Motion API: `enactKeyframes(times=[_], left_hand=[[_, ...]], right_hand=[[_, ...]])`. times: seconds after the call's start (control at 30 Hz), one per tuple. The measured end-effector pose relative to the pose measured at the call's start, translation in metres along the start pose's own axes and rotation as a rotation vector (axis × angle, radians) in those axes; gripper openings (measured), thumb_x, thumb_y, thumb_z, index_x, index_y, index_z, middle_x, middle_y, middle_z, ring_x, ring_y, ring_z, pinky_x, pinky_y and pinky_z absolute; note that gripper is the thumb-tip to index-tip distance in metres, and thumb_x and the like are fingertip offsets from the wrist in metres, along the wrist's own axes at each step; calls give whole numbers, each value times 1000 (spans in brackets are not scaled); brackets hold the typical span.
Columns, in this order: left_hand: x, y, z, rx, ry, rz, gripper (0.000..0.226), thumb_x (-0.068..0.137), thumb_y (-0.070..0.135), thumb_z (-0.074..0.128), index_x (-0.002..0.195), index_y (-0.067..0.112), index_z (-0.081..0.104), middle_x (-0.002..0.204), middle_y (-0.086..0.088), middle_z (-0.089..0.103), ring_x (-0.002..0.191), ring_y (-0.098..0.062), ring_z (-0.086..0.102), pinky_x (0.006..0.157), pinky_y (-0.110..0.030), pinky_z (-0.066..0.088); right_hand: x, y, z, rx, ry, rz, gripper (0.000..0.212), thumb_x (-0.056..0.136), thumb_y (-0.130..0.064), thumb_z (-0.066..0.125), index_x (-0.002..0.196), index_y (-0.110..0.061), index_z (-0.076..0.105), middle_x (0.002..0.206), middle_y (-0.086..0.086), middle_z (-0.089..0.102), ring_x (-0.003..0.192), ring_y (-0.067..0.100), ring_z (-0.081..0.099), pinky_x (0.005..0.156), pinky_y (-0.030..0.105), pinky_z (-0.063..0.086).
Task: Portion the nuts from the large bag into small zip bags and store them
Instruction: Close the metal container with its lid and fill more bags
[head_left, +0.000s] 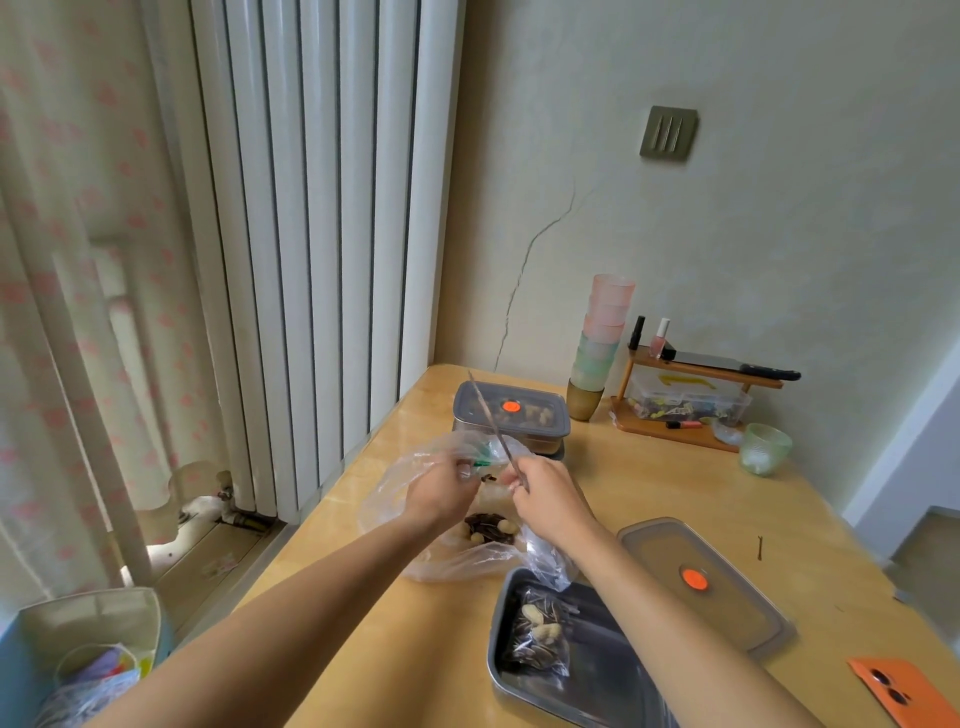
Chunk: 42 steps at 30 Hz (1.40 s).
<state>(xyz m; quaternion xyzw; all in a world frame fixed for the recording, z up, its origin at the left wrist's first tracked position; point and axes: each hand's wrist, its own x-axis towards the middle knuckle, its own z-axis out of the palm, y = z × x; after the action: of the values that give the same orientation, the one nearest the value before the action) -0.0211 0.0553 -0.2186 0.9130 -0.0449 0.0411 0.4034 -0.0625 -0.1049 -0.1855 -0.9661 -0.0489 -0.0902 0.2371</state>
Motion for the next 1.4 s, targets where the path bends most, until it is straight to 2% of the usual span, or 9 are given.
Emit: enactKeyframes(times=[0.1,0.23,0.47,0.67,0.87,0.93,1.03,1.13,1.4], left_hand=[[-1,1,3,57,-36,-18,35,105,34,44,136,23,56,119,-5,73,110,-28,66,92,-33,47],[-3,4,4,-5,-91,-44,35,108,33,43,134,16,58,122,-13,70,113,-32,64,98,-39,51],[2,-1,9,-368,-43,-97,21,96,21,66,117,18,68,107,-9,73,75,-23,61,68,-32,50],[1,-6,4,-392,-106,-47,25,95,4,67,116,17,63,110,-10,68,68,-16,55,56,-26,47],[3,-10,-1,-330,-174,-29,15,96,15,68,104,22,79,106,-3,77,104,-27,70,90,-44,57],[4,-11,-3,-271,-184,14,14,96,15,68,102,21,79,103,-2,77,101,-29,69,86,-44,56],[2,-11,-7,-189,-163,109,19,95,14,69,110,22,75,104,5,73,95,-13,65,76,-23,49],[-3,-11,-12,-297,-168,157,29,93,20,72,122,23,71,117,8,71,107,-12,64,86,-27,52],[-5,-10,-11,-298,-101,226,11,94,30,73,101,24,79,93,10,76,89,2,66,73,-17,45]], right_hand=[[3,0,4,-41,8,-10,15,99,-17,55,103,-14,69,106,3,65,98,25,61,86,42,56],[2,-6,6,28,76,44,17,94,-39,70,93,-22,72,99,-1,66,93,21,61,75,33,50],[-2,-8,9,-70,144,48,9,96,-24,70,102,-18,73,102,1,67,90,23,61,71,31,47],[0,-5,11,-56,159,31,9,96,-20,66,90,-20,73,92,-2,67,87,24,63,72,34,53],[1,-4,17,-41,204,7,21,98,-22,66,77,-25,60,88,-3,63,82,20,59,67,33,49],[1,-5,19,-36,235,-3,19,98,-21,65,80,-23,62,88,-3,62,83,20,59,70,36,51],[1,-5,22,-28,234,-17,13,98,-21,65,86,-18,68,90,-3,60,85,21,58,73,37,53],[4,-2,20,-14,206,-36,7,96,-21,68,93,-18,73,95,-2,62,88,21,61,77,38,56],[4,3,17,4,190,-76,3,94,-22,70,93,-20,73,95,-3,63,88,19,61,77,40,57]])
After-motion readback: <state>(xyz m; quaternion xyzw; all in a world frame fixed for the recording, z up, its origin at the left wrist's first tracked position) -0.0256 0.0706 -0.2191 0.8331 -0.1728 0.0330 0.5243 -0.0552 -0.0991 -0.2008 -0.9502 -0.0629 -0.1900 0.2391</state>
